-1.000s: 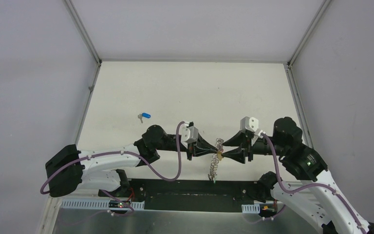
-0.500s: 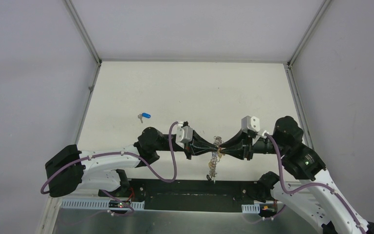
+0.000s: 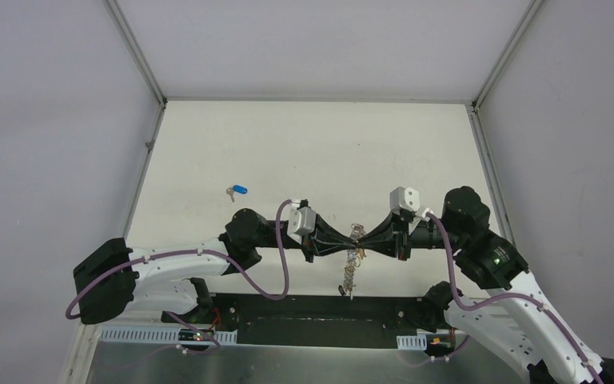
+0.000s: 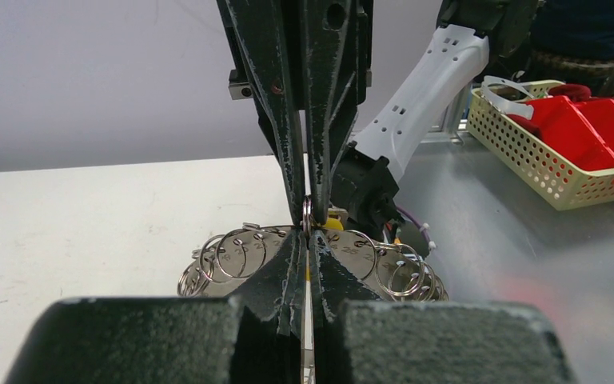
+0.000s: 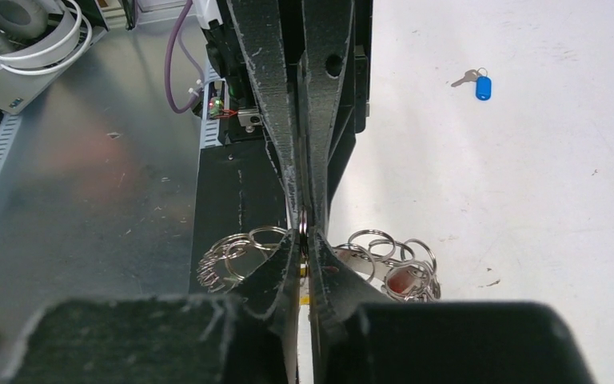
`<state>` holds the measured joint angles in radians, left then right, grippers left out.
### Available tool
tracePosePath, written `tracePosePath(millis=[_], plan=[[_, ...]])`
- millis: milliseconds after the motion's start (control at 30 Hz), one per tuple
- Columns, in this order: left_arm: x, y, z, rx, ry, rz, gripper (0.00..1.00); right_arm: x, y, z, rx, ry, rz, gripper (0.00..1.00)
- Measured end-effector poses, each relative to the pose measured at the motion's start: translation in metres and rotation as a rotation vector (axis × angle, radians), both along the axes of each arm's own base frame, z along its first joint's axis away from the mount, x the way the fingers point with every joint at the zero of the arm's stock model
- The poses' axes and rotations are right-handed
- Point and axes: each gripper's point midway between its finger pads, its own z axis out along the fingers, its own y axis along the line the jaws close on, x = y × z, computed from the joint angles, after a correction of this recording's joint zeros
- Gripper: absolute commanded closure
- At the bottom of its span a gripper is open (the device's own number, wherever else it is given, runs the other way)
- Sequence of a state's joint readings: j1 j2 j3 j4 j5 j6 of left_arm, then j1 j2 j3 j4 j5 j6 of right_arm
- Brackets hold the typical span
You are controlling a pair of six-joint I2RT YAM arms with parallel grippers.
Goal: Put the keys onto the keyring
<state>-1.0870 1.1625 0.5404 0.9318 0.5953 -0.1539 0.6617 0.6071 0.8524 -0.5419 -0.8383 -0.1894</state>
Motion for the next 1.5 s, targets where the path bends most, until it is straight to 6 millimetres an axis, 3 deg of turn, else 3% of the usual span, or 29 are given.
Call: tracePosePath(millis=[200, 333, 533, 700, 1067, 1500], plan=[[-0.002, 0.001, -0.001, 0.009, 0.011, -0.011, 1.00, 0.001, 0.001, -0.002, -0.007, 0.008, 0.001, 1.00], [-0.003, 0.003, -0.002, 0.024, 0.008, -0.007, 0.69, 0.001, 0.002, -0.003, -0.011, 0.013, 0.006, 1.00], [-0.004, 0.013, 0.005, 0.076, -0.030, 0.019, 0.57, -0.001, -0.002, -0.024, -0.094, 0.084, 0.009, 1.00], [0.001, 0.013, 0.006, 0.153, -0.048, 0.047, 0.59, 0.000, -0.004, -0.032, -0.189, 0.155, 0.016, 1.00], [0.015, -0.005, -0.042, 0.342, 0.048, 0.061, 0.66, 0.001, -0.008, -0.039, -0.342, 0.295, 0.026, 1.00], [0.011, -0.012, -0.052, 0.367, 0.089, 0.040, 0.73, 0.003, -0.013, -0.050, -0.421, 0.381, -0.024, 1.00]])
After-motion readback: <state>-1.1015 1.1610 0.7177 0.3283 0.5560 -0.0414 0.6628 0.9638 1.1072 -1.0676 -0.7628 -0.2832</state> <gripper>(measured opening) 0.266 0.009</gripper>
